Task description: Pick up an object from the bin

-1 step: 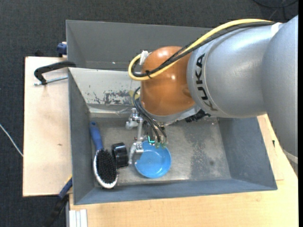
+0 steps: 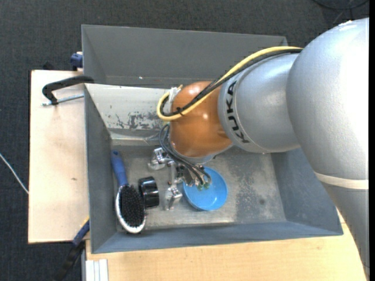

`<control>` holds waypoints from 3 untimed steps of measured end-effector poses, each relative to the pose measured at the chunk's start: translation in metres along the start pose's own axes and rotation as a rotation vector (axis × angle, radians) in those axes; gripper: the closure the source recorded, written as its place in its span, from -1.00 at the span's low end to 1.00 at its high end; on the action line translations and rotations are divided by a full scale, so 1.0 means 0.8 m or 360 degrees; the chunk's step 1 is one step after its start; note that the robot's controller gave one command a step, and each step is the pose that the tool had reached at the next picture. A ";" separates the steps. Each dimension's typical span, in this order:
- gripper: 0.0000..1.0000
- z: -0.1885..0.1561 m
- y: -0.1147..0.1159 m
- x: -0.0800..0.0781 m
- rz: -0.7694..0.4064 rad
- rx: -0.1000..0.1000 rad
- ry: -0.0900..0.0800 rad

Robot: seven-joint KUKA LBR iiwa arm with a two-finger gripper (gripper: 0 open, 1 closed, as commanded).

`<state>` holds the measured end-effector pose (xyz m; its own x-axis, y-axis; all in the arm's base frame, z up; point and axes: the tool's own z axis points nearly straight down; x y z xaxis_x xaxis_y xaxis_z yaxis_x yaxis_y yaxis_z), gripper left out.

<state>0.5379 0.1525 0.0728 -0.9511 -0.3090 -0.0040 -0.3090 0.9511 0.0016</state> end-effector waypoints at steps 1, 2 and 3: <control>1.00 -0.003 0.000 -0.003 0.0004 -0.0001 -0.0011; 1.00 -0.146 0.002 -0.018 -0.0028 0.0002 -0.0020; 1.00 -0.099 0.003 0.000 0.0009 0.0000 0.0010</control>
Offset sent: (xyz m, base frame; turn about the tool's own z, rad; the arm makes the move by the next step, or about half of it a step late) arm 0.0000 0.0000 0.0000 0.0000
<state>0.5370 0.1546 0.1523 -0.9528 -0.3035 0.0025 -0.3035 0.9528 0.0016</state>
